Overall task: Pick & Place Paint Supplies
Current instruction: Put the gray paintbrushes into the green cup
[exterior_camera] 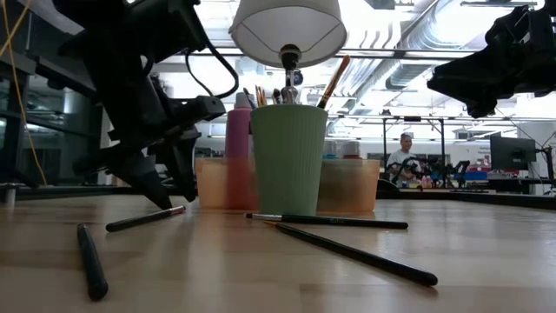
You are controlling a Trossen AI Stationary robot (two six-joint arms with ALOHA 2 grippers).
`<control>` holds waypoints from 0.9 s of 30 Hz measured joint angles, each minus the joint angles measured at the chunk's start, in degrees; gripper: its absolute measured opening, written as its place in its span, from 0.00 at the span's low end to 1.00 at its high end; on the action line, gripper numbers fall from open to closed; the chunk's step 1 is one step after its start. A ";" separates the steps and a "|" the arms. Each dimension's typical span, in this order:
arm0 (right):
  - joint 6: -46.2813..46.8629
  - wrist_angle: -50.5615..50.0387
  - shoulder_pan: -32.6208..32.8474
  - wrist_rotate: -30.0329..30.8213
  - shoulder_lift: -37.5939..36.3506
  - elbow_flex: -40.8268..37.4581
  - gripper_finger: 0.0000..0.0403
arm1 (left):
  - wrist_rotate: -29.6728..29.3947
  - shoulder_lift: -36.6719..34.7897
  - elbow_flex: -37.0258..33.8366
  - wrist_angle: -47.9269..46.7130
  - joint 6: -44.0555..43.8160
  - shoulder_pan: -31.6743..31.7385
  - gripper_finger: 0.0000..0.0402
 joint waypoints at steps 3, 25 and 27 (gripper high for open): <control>0.00 0.04 0.00 0.00 -0.02 -0.01 0.43 | 0.61 0.04 0.32 -0.96 -0.02 0.65 0.39; 0.00 0.07 0.00 0.00 -0.02 -0.02 0.43 | 5.35 5.75 4.69 -13.15 -1.22 1.82 0.39; 0.00 0.07 -0.01 0.01 0.00 -0.02 0.43 | 5.73 5.75 4.67 -13.53 -1.22 1.86 0.39</control>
